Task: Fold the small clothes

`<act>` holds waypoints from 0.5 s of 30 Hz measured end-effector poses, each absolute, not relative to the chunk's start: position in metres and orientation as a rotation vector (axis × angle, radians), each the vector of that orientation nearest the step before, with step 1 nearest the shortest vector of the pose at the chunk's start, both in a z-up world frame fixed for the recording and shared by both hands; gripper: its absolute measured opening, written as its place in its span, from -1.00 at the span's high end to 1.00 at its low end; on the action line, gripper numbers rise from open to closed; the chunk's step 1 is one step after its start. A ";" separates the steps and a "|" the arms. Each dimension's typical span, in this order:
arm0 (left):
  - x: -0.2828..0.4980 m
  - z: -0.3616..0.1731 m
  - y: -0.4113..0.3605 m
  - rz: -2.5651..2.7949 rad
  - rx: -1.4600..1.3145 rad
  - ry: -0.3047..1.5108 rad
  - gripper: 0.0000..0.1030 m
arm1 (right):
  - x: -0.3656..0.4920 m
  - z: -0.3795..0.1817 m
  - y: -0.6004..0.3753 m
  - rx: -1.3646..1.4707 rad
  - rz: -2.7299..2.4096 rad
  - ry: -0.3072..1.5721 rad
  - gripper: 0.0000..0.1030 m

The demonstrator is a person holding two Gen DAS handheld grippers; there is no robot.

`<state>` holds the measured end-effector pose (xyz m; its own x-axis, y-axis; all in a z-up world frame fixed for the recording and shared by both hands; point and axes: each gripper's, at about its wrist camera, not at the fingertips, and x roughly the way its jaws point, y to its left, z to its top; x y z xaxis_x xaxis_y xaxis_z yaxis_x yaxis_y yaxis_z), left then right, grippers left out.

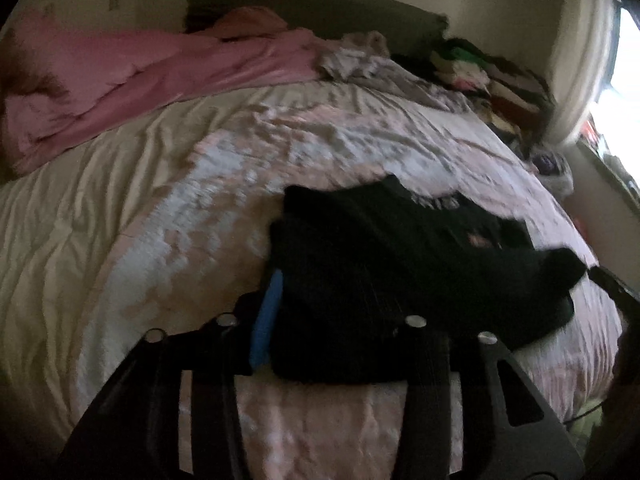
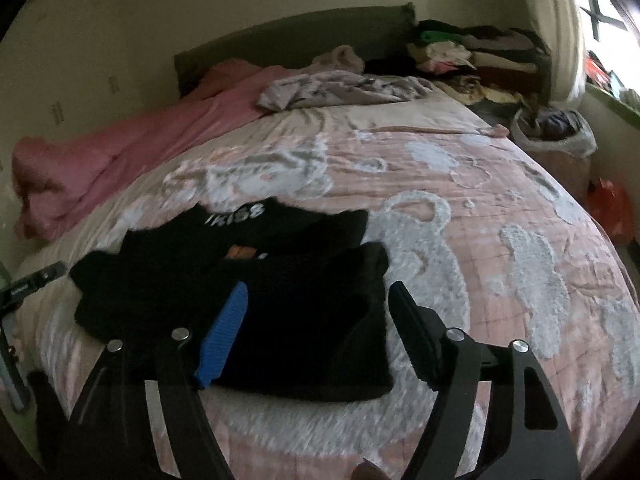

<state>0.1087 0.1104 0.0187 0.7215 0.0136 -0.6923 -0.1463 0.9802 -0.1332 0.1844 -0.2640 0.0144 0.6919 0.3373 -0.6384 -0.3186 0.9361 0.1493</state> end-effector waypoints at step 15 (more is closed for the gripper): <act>0.102 -0.027 0.054 0.067 0.048 0.841 0.47 | 0.162 -0.022 -0.226 -0.092 0.434 0.810 0.46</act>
<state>0.1017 0.0542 -0.0269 0.6651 0.0779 -0.7427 -0.0402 0.9968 0.0685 0.1621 -0.2260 -0.0223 0.6069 0.3400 -0.7184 -0.4093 0.9085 0.0841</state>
